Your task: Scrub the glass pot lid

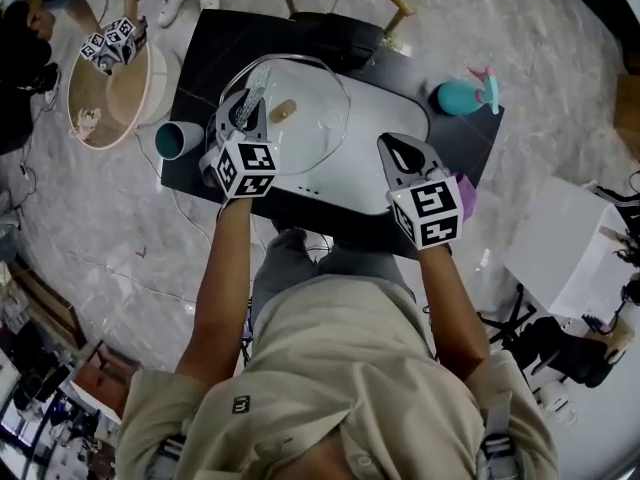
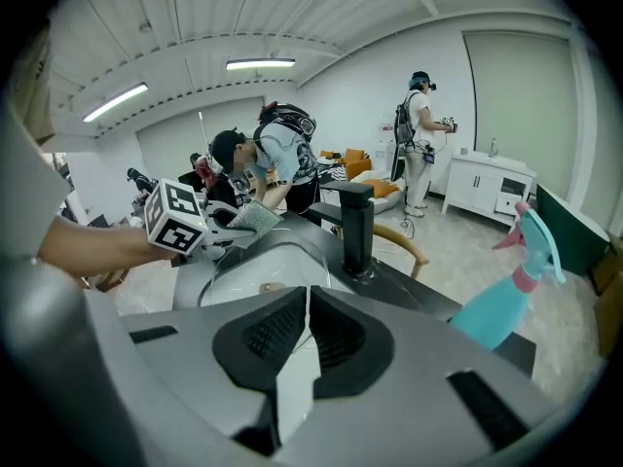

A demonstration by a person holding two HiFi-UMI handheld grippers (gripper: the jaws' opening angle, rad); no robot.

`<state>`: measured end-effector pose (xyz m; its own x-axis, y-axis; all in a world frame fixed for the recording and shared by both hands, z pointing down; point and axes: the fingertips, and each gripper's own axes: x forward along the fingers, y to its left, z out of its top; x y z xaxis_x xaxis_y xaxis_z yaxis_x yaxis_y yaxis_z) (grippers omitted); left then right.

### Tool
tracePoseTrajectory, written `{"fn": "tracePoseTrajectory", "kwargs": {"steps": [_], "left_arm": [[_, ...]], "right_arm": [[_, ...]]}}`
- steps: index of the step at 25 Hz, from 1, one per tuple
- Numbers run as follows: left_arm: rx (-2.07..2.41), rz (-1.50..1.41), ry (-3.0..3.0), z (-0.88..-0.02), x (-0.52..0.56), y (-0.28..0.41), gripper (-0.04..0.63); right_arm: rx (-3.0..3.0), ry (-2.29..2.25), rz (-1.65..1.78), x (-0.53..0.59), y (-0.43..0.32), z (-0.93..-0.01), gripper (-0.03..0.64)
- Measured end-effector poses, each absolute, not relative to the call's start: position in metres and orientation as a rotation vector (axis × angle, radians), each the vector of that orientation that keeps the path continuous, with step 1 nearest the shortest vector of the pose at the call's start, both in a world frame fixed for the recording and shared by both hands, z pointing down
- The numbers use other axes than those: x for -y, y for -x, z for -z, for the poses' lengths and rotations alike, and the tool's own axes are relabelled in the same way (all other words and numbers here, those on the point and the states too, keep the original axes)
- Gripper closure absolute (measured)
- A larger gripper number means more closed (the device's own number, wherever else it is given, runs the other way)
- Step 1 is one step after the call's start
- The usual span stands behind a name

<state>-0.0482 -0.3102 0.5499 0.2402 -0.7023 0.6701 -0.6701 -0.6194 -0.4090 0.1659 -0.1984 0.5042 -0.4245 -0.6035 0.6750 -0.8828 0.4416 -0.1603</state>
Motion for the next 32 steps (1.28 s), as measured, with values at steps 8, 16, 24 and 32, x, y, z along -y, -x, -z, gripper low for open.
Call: {"fn": "tracePoseTrajectory", "kwargs": {"steps": [8, 16, 24, 32], "left_arm": [[-1.125, 1.456, 2.551, -0.607, 0.291, -0.023, 0.508], [-0.829, 1.499, 2.636, -0.64, 0.263, -0.097, 0.508], [-0.806, 1.51, 2.627, -0.642, 0.263, -0.1, 0.508], [-0.932, 1.543, 2.551, -0.631, 0.278, -0.055, 0.508]], "right_arm": [[2.126, -1.302, -0.748, 0.191, -0.191, -0.521, 0.589], [2.092, -1.33, -0.787, 0.183, -0.203, -0.531, 0.589], [2.088, -1.341, -0.803, 0.183, -0.205, -0.534, 0.589], [2.109, -1.301, -0.791, 0.19, -0.196, -0.533, 0.589]]}}
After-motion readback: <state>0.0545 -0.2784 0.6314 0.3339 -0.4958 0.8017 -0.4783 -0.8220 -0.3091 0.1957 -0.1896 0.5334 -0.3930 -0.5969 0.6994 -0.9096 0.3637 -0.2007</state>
